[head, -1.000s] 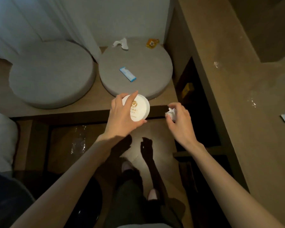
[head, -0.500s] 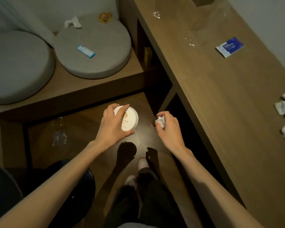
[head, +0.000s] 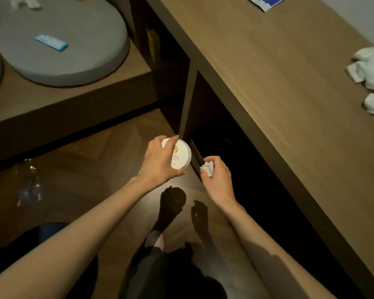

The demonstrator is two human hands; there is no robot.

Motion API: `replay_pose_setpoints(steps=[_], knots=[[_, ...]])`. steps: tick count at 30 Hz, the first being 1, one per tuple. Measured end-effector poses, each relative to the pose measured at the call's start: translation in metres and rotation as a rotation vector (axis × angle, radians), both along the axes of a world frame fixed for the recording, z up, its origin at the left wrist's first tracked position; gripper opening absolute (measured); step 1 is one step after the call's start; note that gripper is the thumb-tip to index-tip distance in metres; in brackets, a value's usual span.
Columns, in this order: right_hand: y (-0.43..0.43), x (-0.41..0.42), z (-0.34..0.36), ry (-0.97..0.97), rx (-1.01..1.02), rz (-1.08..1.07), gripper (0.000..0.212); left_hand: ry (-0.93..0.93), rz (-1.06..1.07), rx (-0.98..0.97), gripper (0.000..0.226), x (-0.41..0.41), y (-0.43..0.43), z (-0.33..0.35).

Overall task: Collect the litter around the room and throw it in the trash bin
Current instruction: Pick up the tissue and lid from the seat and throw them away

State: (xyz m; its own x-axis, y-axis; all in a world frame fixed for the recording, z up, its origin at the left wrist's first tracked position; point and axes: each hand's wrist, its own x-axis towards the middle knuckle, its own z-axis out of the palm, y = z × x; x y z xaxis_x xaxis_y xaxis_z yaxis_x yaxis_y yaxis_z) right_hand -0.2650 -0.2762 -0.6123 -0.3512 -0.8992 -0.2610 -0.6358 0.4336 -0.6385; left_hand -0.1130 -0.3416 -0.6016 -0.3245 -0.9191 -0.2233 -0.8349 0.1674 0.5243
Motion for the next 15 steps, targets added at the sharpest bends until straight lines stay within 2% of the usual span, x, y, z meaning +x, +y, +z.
replay_pose_setpoints(steps=[15], knots=[[-0.077,-0.096,-0.212,0.082,-0.086,-0.064,0.028,0.032,-0.026,-0.116,0.110,-0.114,-0.065,-0.249]])
